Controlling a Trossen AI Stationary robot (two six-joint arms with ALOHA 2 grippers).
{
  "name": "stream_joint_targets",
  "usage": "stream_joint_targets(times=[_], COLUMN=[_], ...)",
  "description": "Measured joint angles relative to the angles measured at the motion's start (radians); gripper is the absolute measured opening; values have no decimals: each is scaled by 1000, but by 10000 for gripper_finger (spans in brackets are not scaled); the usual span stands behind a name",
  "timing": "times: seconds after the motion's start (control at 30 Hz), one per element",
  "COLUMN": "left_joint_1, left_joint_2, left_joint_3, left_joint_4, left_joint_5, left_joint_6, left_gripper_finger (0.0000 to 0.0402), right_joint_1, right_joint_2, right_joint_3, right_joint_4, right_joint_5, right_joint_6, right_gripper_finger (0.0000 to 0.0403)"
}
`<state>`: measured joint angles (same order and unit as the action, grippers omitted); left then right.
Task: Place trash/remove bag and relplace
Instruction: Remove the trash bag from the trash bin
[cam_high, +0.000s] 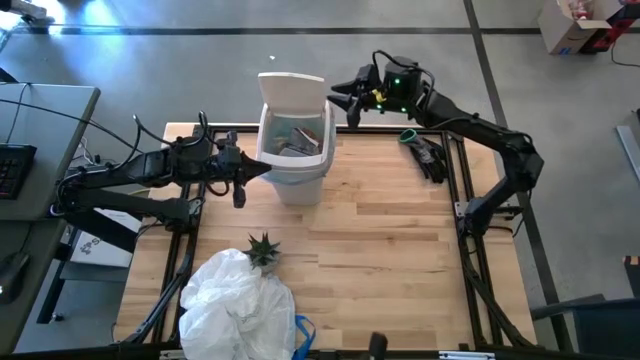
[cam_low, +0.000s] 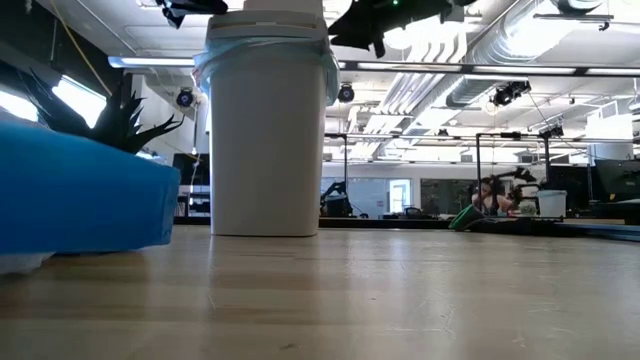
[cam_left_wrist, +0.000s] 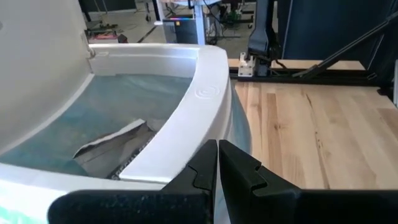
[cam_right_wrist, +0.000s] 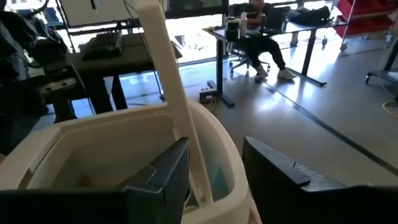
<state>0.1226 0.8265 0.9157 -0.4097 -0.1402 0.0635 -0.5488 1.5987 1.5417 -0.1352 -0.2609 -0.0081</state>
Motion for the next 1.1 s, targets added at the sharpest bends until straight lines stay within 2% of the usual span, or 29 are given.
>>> stream_joint_targets(times=[0.37,0.67,0.9,1.1], left_joint_1=[0,0,0,0], left_joint_2=[0,0,0,0], left_joint_3=[0,0,0,0], left_joint_4=[8,-19,-2,-4], left_joint_5=[0,0,0,0], left_joint_6=[-1,-12,-10,-18], left_gripper_finger=[0,0,0,0], right_joint_1=[2,2,6,29], right_joint_2=[65,70,109,153], right_joint_3=[0,-2,-2,-2], right_joint_4=[102,107,190,300], right_joint_5=[-42,-75,-106,-83], right_joint_6=[20,32,53,54], right_gripper_finger=[137,137,137,134])
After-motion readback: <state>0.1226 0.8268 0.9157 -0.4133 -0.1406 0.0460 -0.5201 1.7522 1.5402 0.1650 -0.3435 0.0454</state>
